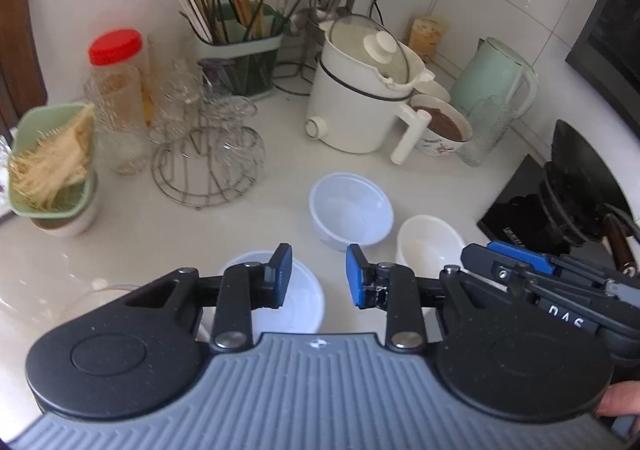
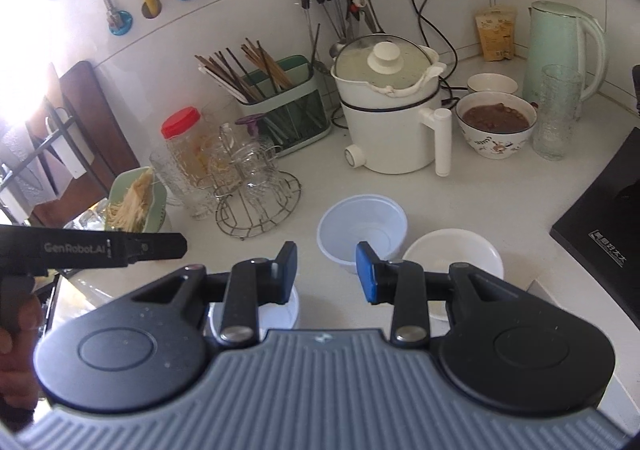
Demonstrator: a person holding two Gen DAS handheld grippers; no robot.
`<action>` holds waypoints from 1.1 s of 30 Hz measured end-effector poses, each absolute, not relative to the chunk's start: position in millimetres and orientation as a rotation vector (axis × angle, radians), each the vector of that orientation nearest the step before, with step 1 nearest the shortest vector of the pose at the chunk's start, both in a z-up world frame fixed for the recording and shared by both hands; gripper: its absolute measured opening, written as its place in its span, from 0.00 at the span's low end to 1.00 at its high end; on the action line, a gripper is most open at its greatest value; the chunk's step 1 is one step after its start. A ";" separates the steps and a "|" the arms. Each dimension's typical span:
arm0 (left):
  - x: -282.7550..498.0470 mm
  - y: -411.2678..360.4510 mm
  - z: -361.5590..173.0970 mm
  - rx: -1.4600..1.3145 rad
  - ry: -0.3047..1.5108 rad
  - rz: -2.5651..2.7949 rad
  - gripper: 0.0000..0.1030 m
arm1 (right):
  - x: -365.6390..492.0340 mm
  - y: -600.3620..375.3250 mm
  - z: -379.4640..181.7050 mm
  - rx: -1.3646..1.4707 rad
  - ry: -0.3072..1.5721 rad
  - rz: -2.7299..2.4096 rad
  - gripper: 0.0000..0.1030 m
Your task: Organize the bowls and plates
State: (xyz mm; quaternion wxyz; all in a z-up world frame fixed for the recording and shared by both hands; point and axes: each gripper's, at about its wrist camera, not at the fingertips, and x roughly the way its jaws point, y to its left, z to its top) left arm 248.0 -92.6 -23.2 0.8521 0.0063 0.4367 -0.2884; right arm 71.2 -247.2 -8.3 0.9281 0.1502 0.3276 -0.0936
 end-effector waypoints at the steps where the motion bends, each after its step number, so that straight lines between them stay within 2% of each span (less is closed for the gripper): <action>1: 248.9 -94.5 -24.6 0.006 0.929 -0.614 0.33 | 70.5 -248.3 -8.3 0.307 0.673 -0.197 0.35; 17: 268.7 -130.3 -45.2 0.016 1.002 -0.659 0.33 | 71.8 -277.8 -23.2 0.339 0.712 -0.276 0.35; 27: 293.7 -151.5 -53.7 0.033 1.011 -0.648 0.48 | 94.0 -297.3 -32.3 0.346 0.731 -0.279 0.35; 33: 314.6 -161.1 -62.5 0.039 1.038 -0.639 0.50 | 108.8 -305.6 -39.3 0.355 0.747 -0.270 0.35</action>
